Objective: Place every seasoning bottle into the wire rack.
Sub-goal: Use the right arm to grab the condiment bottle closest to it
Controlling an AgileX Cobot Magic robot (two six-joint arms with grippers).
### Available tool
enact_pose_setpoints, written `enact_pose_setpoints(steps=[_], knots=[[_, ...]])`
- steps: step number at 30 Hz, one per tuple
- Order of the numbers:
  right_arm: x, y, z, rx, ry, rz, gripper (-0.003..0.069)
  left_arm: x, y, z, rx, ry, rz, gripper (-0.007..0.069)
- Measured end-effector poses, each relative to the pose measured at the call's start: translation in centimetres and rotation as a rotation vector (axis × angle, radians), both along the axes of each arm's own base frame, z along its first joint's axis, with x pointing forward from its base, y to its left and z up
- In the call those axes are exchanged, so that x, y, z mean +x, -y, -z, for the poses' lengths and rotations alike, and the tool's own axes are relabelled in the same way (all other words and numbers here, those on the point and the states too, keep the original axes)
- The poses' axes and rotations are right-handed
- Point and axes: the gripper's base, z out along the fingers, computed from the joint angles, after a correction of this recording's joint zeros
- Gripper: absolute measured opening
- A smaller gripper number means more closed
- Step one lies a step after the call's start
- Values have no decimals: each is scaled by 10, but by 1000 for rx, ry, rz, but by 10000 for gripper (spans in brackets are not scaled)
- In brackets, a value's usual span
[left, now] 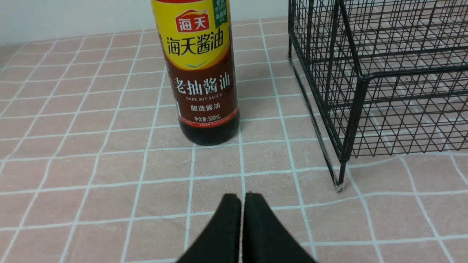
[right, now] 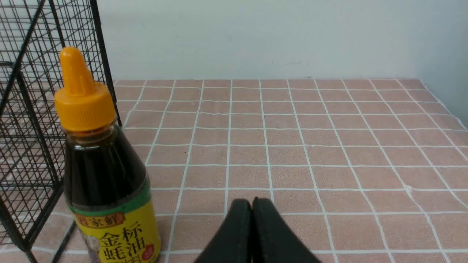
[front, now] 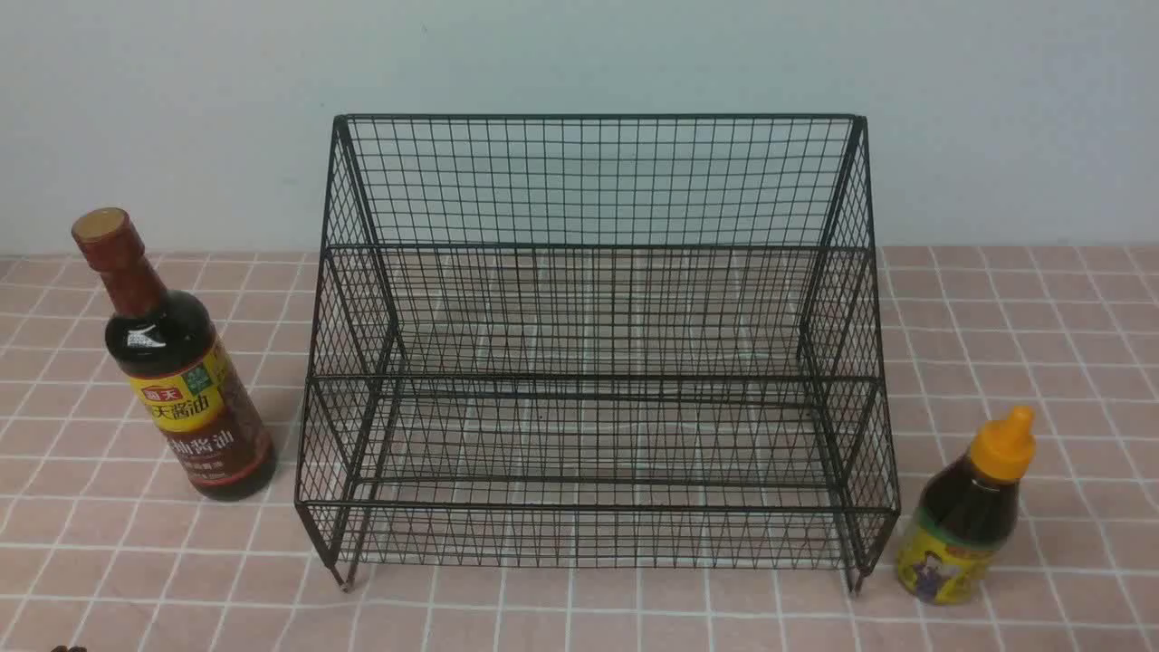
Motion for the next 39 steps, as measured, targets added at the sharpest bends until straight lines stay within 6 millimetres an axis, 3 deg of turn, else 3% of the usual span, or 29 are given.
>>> enact_pose_setpoints(steps=[26, 33, 39], knots=[[0, -1, -1, 35, 15, 0, -15, 0, 0, 0, 0, 0, 0, -7], [2, 0, -23, 576, 309, 32, -15, 0, 0, 0, 0, 0, 0, -7], [0, 4, -31, 715, 415, 58, -15, 0, 0, 0, 0, 0, 0, -7]])
